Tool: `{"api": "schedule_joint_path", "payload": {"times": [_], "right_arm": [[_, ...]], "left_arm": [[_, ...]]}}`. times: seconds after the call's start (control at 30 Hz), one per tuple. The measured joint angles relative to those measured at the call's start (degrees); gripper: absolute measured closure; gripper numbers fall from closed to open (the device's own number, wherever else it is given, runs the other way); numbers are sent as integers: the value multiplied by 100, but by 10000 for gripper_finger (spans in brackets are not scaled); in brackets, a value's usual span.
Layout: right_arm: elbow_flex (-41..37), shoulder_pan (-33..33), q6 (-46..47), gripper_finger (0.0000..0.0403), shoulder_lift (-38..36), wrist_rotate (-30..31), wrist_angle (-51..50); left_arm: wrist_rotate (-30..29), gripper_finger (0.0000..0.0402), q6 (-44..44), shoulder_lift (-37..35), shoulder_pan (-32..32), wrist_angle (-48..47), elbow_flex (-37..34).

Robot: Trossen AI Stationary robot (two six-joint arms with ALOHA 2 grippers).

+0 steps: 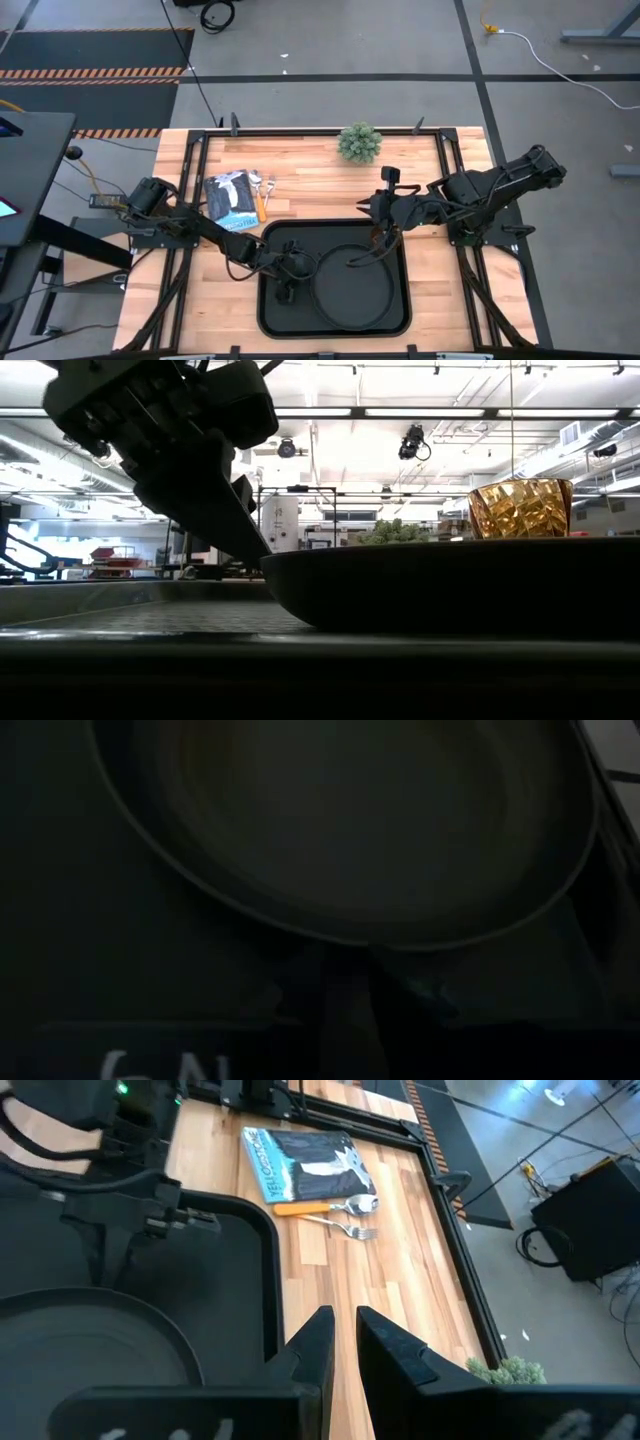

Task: Pick and place plate/cup/fork/spoon on tray
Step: Put the black plate on the black serving tray

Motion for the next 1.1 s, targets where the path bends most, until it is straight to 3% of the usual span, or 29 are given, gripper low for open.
{"api": "schedule_joint_path", "payload": {"times": [0.63,1.1], "right_arm": [[0,193,4,351,2,50,20],[0,191,10,351,7,46,24]], "left_arm": [[143,315,91,-156,260,-575,-17],[144,315,-43,459,284,371,-4]]}}
